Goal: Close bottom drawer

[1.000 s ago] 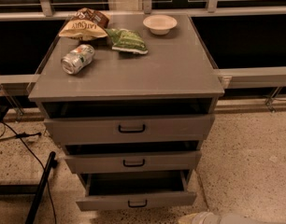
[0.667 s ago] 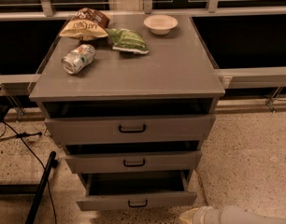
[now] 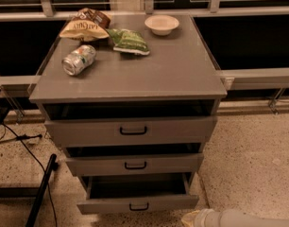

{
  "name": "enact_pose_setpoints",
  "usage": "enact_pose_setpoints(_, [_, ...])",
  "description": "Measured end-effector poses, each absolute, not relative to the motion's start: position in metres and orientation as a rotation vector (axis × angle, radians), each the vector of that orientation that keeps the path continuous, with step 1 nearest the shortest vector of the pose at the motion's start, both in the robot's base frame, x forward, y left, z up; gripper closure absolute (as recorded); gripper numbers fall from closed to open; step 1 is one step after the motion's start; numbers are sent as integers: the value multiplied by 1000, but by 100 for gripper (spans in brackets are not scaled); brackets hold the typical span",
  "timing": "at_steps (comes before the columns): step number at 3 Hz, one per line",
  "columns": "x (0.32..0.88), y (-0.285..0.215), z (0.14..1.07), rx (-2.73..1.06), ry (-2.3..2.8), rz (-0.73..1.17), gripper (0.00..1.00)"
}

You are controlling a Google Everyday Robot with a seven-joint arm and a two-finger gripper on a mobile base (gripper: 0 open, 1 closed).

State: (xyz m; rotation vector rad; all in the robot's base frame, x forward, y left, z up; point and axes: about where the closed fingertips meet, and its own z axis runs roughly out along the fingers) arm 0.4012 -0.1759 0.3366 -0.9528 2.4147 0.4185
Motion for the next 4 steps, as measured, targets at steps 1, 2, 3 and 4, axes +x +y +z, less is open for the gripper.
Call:
enact_pose_setpoints(1, [404,-177,313,-971,2415,379,100])
enact_pose_setpoints(2, [415,-178,285,-980,2400,366,100])
enact_pose_setpoints(3, [429,-176,257,-988,2352,394,100])
enact_pose_setpoints(4, [447,-178,236,-976,2293,443,100])
